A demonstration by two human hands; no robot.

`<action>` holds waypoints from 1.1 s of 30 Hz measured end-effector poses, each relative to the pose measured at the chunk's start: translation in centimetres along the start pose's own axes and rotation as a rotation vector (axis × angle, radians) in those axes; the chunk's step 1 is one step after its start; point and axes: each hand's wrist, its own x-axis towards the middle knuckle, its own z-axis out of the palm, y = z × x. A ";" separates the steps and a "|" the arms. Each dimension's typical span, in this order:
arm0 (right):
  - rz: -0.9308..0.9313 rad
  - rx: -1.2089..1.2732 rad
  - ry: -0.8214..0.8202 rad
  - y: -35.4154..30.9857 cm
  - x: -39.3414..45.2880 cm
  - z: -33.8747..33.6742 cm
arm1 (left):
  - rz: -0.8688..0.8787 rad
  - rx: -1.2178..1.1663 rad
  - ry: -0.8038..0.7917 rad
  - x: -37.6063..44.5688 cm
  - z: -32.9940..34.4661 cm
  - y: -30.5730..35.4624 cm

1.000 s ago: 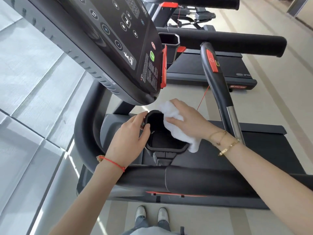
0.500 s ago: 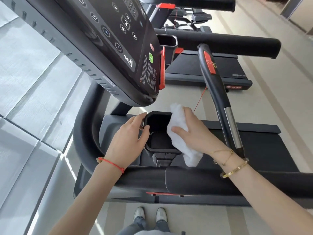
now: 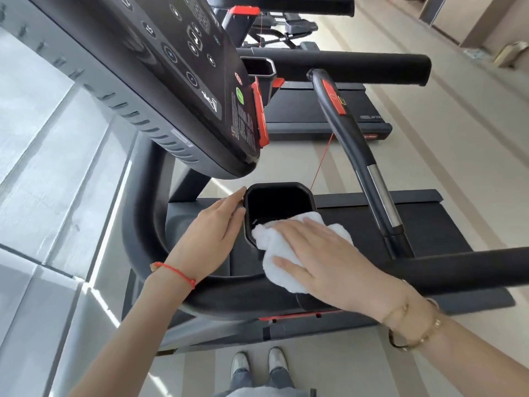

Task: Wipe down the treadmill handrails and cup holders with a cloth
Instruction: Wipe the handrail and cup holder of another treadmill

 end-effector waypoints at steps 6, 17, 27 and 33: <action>0.148 -0.059 -0.062 -1.8 4.1 0.8 | -0.025 -0.052 0.003 0.0 0.0 0.2; 0.070 -0.090 -0.028 0.6 2.3 -0.3 | -0.016 0.026 -0.066 -0.4 -0.7 1.2; 0.133 0.073 0.144 -0.9 1.8 0.8 | -0.028 0.064 -0.057 -0.6 -0.7 1.8; 0.058 0.292 0.181 0.0 -2.2 -0.2 | 0.033 0.131 0.014 -1.1 -0.5 2.7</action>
